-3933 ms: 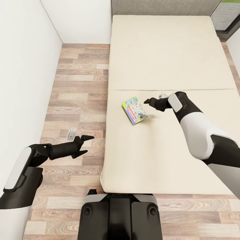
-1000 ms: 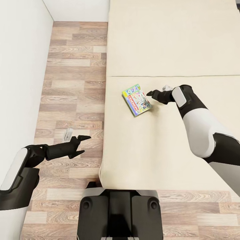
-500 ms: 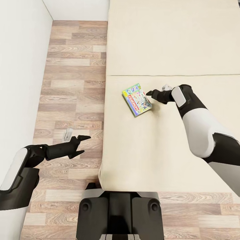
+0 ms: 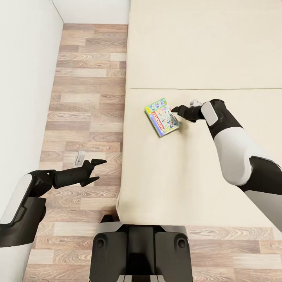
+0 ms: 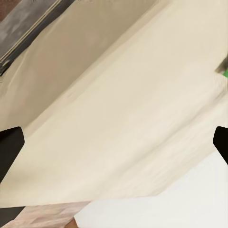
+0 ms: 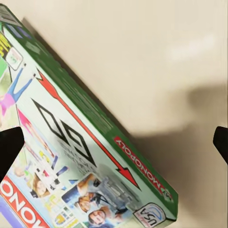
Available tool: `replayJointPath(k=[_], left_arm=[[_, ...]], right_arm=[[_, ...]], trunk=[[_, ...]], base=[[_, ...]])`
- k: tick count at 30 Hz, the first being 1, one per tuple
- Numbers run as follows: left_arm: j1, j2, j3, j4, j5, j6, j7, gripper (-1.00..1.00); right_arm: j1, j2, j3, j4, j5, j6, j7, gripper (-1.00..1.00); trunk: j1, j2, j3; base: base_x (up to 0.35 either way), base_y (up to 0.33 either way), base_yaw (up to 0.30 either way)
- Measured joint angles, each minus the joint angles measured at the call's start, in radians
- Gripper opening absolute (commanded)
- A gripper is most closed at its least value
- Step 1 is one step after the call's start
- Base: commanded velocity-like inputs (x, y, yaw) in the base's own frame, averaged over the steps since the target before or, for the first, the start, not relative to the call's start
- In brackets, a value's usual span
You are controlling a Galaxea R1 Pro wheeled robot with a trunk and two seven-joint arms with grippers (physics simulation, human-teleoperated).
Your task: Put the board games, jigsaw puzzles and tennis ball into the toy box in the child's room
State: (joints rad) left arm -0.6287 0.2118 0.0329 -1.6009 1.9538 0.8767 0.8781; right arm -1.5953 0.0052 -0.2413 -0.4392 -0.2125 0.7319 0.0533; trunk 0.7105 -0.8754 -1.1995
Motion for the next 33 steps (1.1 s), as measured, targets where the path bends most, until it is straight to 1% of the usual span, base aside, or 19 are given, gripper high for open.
replayJointPath(k=[9, 10, 11, 16, 20, 21, 24, 27, 30, 31, 32, 33], left_arm=[[0.0, 0.0, 0.0, 0.001, 0.0, 0.0, 0.0, 1.0], [0.001, 0.0, 0.0, 0.001, 0.0, 0.0, 0.0, 1.0], [0.002, 0.0, 0.0, 0.001, 0.0, 0.0, 0.0, 1.0], [0.022, 0.0, 0.0, 0.003, -0.001, -0.002, -0.003, 1.0], [0.064, 0.0, 0.009, 0.004, -0.001, -0.008, -0.025, 1.0], [0.065, 0.0, 0.009, 0.004, -0.001, -0.009, -0.026, 1.0], [0.092, -0.001, 0.031, 0.005, -0.003, -0.01, -0.063, 1.0], [0.101, -0.001, 0.038, 0.005, -0.003, -0.011, -0.078, 1.0], [0.13, -0.001, 0.052, 0.006, -0.007, -0.012, -0.127, 1.0], [0.13, -0.001, 0.052, 0.006, -0.007, -0.012, -0.127, 1.0], [0.15, -0.001, 0.059, 0.006, -0.012, -0.012, -0.173, 1.0], [0.155, -0.001, 0.061, 0.006, -0.013, -0.012, -0.188, 1.0]], right_arm=[[0.0, 0.0, 0.001, 0.0, -0.001, 0.0, 0.0, 1.0], [0.0, 0.0, 0.001, 0.0, 0.006, 0.001, 0.0, 1.0], [0.0, 0.0, 0.001, 0.0, 0.0, 0.0, 0.0, 1.0], [0.0, -0.001, 0.001, 0.0, 0.002, 0.0, 0.0, 1.0], [0.0, -0.002, -0.001, 0.0, 0.001, 0.0, 0.0, 1.0], [0.0, -0.002, -0.001, 0.0, 0.002, 0.0, 0.0, 1.0], [0.0, -0.003, 0.0, 0.0, 0.001, 0.0, 0.0, 1.0], [0.0, -0.003, 0.0, 0.0, 0.0, 0.0, 0.0, 1.0], [0.0, -0.004, 0.0, 0.0, 0.0, 0.0, 0.0, 1.0], [0.0, -0.004, 0.0, 0.0, 0.0, 0.0, 0.0, 1.0], [0.0, -0.004, 0.0, 0.0, 0.0, 0.0, 0.0, 1.0], [0.0, -0.004, 0.0, 0.0, 0.0, 0.0, 0.0, 1.0]], trunk=[[0.0, 0.0, 0.0], [0.0, 0.0, 0.0], [0.0, 0.0, 0.0], [0.0, 0.0, 0.0], [0.0, 0.0, 0.0], [0.0, 0.0, 0.0], [0.0, 0.0, 0.0], [0.0, 0.0, 0.0], [0.0, 0.0, 0.0], [0.0, 0.0, 0.0], [0.0, 0.0, 0.0], [0.0, 0.0, 0.0]], base=[[0.0, 0.0, 0.219], [0.0, 0.0, 0.229], [0.0, 0.0, 0.201], [0.0, 0.0, 0.138], [0.0, 0.0, 0.063], [0.0, 0.0, 0.042], [0.0, 0.0, 0.029], [0.0, 0.0, 0.02], [0.0, 0.0, 0.012], [0.0, 0.0, 0.006], [0.0, 0.0, 0.005], [0.0, 0.0, 0.004]])
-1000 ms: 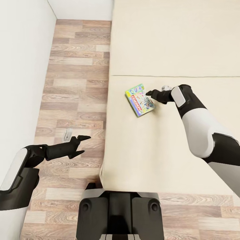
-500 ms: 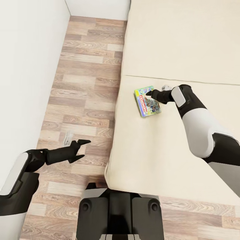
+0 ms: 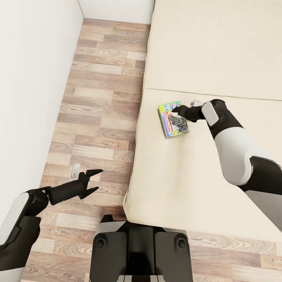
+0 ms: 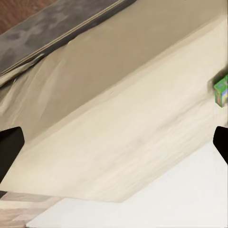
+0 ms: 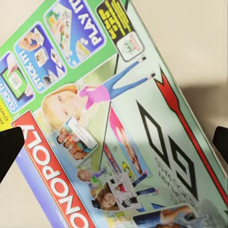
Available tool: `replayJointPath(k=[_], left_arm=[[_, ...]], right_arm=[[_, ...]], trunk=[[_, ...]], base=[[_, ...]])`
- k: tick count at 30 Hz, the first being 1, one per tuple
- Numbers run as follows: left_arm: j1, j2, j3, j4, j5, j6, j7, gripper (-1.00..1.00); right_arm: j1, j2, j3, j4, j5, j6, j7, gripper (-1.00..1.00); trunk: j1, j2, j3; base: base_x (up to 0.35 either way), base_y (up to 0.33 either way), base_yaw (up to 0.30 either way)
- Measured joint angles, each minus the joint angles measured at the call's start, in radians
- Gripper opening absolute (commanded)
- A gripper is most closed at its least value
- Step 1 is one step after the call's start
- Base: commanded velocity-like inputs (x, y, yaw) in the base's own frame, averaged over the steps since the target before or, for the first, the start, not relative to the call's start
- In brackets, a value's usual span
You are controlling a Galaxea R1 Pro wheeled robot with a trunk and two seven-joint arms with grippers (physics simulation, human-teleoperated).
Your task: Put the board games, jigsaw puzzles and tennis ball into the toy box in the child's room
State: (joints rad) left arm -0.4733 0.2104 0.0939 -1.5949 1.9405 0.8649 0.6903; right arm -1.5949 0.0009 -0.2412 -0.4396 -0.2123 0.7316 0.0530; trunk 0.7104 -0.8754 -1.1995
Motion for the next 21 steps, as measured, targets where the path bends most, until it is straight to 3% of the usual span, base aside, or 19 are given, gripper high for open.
replayJointPath(k=[11, 21], left_arm=[[0.016, 0.001, 0.004, 0.001, -0.007, 0.0, -0.048, 1.0], [0.018, 0.001, 0.005, 0.002, -0.007, 0.0, -0.053, 1.0]], right_arm=[[0.0, -0.001, 0.0, 0.0, 0.0, -0.001, 0.0, 1.0], [0.0, 0.0, -0.001, 0.0, 0.002, -0.003, 0.0, 1.0]], trunk=[[0.0, 0.0, 0.0], [0.0, 0.0, 0.0]], base=[[0.0, 0.0, 0.019], [0.0, 0.0, 0.191]])
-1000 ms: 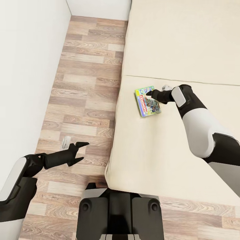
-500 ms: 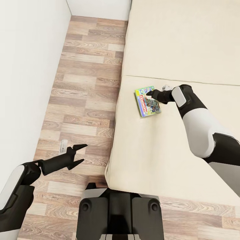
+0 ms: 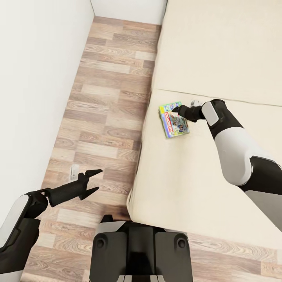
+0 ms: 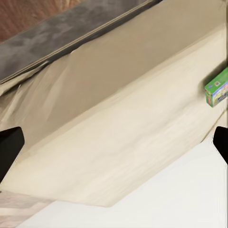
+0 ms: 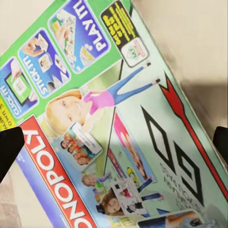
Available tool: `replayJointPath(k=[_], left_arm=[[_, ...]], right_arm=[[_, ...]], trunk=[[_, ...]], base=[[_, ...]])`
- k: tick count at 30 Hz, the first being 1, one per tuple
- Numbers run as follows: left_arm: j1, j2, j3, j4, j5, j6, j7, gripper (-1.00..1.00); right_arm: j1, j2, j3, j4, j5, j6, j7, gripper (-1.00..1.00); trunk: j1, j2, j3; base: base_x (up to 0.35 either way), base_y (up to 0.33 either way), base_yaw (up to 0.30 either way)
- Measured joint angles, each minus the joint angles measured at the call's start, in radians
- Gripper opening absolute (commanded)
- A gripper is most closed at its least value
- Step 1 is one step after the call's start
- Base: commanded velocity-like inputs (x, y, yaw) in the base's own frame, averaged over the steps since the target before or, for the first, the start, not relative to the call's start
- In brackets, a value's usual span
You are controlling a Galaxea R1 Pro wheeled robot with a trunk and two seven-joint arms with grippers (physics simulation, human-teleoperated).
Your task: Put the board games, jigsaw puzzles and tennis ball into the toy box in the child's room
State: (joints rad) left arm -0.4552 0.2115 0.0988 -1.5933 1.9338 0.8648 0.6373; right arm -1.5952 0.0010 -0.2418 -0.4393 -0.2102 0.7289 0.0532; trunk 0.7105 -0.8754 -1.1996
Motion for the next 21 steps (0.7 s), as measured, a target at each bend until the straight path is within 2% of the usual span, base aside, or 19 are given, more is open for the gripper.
replayJointPath(k=[8, 21], left_arm=[[0.0, 0.0, -0.001, 0.0, 0.0, 0.0, -0.001, 1.0], [0.0, -0.001, -0.002, 0.001, 0.0, 0.0, -0.002, 1.0]], right_arm=[[0.0, 0.0, 0.0, 0.0, -0.001, -0.001, 0.0, 1.0], [0.0, -0.001, 0.001, 0.0, -0.002, -0.002, 0.0, 1.0]], trunk=[[0.0, 0.0, 0.0], [0.0, 0.0, 0.0]], base=[[0.0, 0.0, 0.134], [0.0, 0.0, 0.029]])
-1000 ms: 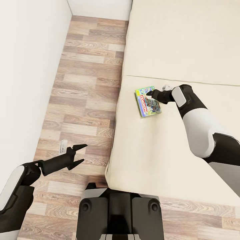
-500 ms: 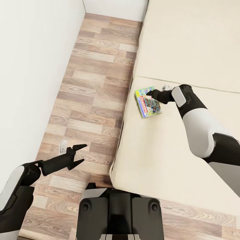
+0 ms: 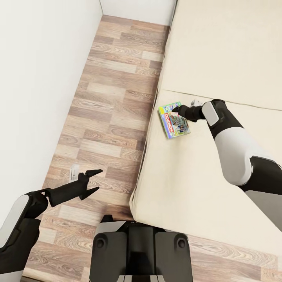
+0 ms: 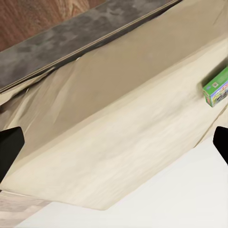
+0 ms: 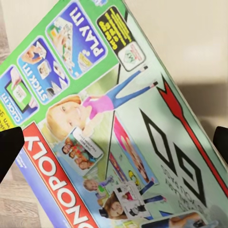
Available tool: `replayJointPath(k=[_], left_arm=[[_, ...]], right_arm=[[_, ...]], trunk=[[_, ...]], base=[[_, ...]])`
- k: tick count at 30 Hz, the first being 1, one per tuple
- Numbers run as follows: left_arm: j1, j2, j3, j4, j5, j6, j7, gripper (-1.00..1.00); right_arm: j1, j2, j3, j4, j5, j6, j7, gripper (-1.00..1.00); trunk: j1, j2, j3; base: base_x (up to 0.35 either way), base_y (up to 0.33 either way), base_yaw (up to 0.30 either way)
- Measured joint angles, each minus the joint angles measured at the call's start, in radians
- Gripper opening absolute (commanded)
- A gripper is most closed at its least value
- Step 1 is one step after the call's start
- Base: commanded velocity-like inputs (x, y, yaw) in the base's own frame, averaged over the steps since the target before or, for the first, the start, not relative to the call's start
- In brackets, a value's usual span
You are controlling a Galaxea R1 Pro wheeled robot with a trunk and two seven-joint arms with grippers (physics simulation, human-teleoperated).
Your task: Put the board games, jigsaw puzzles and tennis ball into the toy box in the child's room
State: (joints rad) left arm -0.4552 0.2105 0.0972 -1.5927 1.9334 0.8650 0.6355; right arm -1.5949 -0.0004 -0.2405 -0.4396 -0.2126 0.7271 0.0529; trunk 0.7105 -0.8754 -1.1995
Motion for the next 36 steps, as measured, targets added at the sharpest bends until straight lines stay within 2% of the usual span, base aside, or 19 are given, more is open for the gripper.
replayJointPath(k=[12, 25, 36], left_arm=[[0.0, 0.0, -0.001, 0.0, 0.0, 0.0, 0.0, 1.0], [0.0, 0.0, -0.001, -0.001, 0.0, 0.0, 0.0, 1.0], [0.0, 0.0, -0.001, 0.0, 0.0, 0.0, 0.0, 1.0]], right_arm=[[0.0, 0.0, 0.0, 0.0, 0.002, -0.001, 0.0, 1.0], [0.0, 0.0, 0.0, 0.0, 0.004, -0.002, -0.001, 1.0], [0.001, 0.001, 0.001, -0.001, 0.001, -0.002, -0.001, 1.0]], trunk=[[0.0, 0.0, 0.0], [0.0, 0.0, 0.0], [0.0, 0.0, 0.0]], base=[[0.0, 0.0, 0.014], [0.0, 0.0, 0.173], [0.0, 0.0, 0.056]])
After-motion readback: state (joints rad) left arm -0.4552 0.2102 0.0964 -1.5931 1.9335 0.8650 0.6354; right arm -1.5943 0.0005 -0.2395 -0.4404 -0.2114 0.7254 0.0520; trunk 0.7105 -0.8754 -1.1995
